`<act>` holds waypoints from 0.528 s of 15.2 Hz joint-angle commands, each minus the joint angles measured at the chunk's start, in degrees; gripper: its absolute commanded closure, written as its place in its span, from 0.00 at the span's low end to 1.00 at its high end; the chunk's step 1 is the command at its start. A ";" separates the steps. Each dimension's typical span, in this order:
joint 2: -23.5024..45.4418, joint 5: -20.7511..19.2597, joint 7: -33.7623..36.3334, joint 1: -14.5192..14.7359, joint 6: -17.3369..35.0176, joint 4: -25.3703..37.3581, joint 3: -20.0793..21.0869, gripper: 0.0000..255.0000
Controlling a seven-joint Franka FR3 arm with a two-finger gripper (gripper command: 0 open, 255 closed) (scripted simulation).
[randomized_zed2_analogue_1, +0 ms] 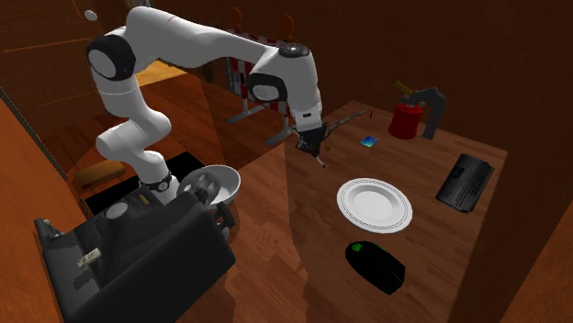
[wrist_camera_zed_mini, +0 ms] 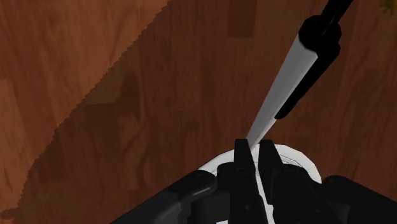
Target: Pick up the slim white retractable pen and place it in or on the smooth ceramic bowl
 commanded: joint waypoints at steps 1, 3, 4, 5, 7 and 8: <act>-3.92 2.12 -2.59 -1.43 0.06 -4.18 -0.44 1.00; -8.17 4.33 -5.39 -2.65 0.14 -8.80 -1.19 1.00; -10.25 5.35 -6.79 -3.16 0.06 -10.97 -1.67 1.00; -12.29 6.31 -8.18 -3.60 -0.09 -13.07 -2.21 1.00; -16.27 7.98 -10.91 -4.32 -0.58 -17.03 -3.48 1.00; -18.21 8.70 -12.24 -4.63 -0.92 -18.91 -4.19 1.00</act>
